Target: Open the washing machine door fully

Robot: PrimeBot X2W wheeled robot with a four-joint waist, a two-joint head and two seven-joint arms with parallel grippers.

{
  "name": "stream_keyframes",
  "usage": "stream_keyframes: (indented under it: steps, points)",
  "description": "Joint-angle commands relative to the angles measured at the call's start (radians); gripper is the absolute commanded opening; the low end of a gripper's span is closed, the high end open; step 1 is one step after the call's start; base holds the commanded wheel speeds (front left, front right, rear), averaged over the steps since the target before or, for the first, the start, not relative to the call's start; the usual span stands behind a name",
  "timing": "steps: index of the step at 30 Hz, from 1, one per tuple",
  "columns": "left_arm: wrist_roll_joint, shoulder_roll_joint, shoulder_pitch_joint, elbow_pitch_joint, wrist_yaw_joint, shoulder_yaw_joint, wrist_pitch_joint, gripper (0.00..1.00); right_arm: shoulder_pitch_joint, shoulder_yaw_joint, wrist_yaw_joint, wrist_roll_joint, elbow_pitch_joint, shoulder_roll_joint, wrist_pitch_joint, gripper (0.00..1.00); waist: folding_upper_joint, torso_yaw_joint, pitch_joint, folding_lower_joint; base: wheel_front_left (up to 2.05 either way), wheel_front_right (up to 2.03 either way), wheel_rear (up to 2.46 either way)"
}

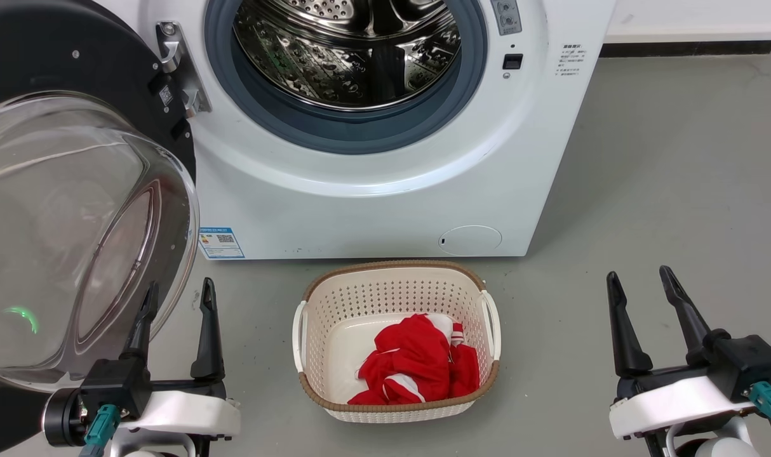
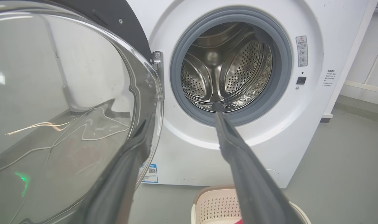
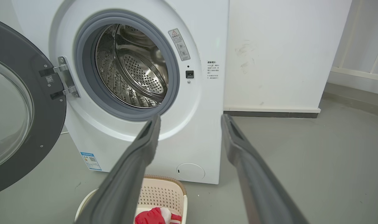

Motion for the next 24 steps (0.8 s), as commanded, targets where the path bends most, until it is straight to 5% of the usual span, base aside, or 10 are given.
stream_keyframes:
  steps: [1, 4, 5, 24]
  points:
    - [0.004, 0.0, -0.01, -0.002, -0.001, 0.0, -0.002, 1.0, 0.0, 0.001, -0.001, 0.009, 0.0, 0.002, -0.004, 1.0, 0.0, 0.0, 0.001, 0.0, 0.0, 0.0, 0.0]
    - [0.006, 0.0, -0.013, -0.003, -0.004, -0.002, -0.002, 1.0, 0.0, 0.001, -0.001, 0.009, -0.002, 0.002, -0.003, 1.0, 0.0, 0.0, 0.003, 0.0, 0.0, 0.0, 0.0]
    - [0.0, 0.0, 0.0, 0.0, 0.0, -0.002, 0.0, 0.0, 0.0, 0.0, 0.0, 0.002, 0.0, 0.0, 0.0, 0.0, 0.0, 0.0, 0.003, 0.0, 0.0, 0.0, 0.0]
    - [-0.329, -0.001, -0.019, 0.057, -0.011, 0.007, 0.086, 0.0, -0.015, 0.004, 0.0, 0.352, 0.051, -0.019, 0.05, 0.0, 0.0, 0.002, -0.006, 0.0, 0.0, 0.0, 0.0]
